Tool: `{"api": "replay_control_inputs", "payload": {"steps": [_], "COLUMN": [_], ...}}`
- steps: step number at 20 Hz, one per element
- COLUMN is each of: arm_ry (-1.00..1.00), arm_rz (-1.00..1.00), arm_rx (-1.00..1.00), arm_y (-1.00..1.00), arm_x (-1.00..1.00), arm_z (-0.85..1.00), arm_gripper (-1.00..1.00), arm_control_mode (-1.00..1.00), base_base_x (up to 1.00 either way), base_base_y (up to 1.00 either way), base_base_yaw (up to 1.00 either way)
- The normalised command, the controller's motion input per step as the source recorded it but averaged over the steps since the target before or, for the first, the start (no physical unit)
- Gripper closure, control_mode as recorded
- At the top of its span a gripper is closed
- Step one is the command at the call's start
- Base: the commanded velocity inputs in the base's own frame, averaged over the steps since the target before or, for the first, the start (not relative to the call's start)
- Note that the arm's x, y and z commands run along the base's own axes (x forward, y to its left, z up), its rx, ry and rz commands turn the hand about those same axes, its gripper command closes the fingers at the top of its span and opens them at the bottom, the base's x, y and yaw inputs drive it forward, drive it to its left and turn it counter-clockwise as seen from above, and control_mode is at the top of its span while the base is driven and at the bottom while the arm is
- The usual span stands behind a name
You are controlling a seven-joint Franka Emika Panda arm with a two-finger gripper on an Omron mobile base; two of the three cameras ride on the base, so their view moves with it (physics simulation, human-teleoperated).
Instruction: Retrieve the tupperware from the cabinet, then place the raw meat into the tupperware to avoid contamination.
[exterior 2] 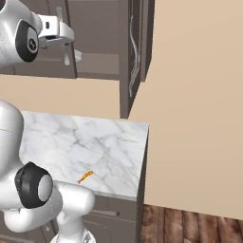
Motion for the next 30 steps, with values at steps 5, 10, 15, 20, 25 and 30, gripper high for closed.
{"api": "replay_control_inputs", "payload": {"steps": [5,10,15,20,25,30], "arm_ry": [0.00,0.00,0.00,0.00,0.00,0.00], "arm_rz": [0.00,0.00,0.00,0.00,0.00,0.00], "arm_rx": [0.00,0.00,0.00,0.00,0.00,0.00], "arm_y": [0.00,0.00,0.01,0.13,0.29,0.23], "arm_x": [0.59,0.50,0.41,0.32,0.25,0.29], "arm_z": [-0.02,-0.01,-0.01,-0.03,0.00,0.00], "arm_gripper": [-1.00,-1.00,-1.00,-1.00,-1.00,-1.00], "arm_control_mode": [-1.00,-1.00,-1.00,-1.00,-1.00,-1.00], "base_base_x": [0.00,0.00,0.00,0.00,0.00,0.00], "base_base_y": [0.00,0.00,0.00,0.00,0.00,0.00], "base_base_yaw": [0.00,0.00,0.00,0.00,0.00,0.00]}}
